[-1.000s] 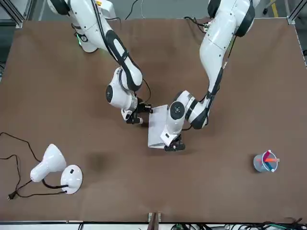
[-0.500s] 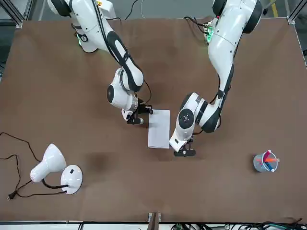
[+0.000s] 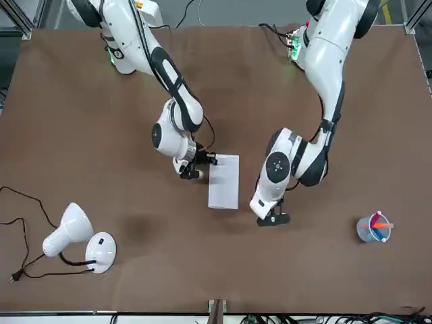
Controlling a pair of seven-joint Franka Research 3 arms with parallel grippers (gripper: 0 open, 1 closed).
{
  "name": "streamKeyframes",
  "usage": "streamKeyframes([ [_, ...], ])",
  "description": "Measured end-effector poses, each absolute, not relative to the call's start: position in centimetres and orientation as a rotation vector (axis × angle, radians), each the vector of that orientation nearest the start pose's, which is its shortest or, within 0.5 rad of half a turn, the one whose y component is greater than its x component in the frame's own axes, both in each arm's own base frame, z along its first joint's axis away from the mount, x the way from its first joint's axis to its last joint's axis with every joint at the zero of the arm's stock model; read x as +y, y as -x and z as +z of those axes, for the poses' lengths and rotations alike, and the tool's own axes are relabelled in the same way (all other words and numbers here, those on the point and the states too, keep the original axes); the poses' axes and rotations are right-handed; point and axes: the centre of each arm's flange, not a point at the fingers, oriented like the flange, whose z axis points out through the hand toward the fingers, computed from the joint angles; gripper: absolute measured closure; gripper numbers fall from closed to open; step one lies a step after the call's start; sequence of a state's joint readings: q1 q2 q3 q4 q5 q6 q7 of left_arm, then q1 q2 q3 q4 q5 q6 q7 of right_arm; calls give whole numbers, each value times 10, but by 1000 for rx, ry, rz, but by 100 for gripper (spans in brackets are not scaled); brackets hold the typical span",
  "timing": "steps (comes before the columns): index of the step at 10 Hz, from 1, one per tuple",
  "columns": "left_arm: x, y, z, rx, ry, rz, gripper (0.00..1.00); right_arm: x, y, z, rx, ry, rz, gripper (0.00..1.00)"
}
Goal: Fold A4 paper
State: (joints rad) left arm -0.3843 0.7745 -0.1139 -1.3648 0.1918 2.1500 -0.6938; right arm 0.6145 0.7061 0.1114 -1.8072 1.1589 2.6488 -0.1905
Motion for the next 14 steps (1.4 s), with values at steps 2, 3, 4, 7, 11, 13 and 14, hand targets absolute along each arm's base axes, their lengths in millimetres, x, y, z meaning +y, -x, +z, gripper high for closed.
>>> streamKeyframes([
  [2,-322,-670,271,-345,3094,-122,33,405,-515,152,164,2479,84,95],
  [3,-316,-678,281,-415,3120,-136,20,403,-520,153,166,2475,72,95],
  [4,-311,-684,289,-482,3144,-159,6,401,-525,155,170,2471,61,95],
  [7,-289,-702,301,-659,3186,-219,0,399,-539,162,173,2456,30,96],
  [11,-259,-717,316,-748,3181,-270,0,400,-560,161,183,2437,-10,96],
  [13,-242,-723,318,-770,3174,-277,0,396,-569,155,185,2438,-25,96],
  [14,-227,-728,320,-761,3173,-288,0,394,-572,150,175,2443,-32,96],
])
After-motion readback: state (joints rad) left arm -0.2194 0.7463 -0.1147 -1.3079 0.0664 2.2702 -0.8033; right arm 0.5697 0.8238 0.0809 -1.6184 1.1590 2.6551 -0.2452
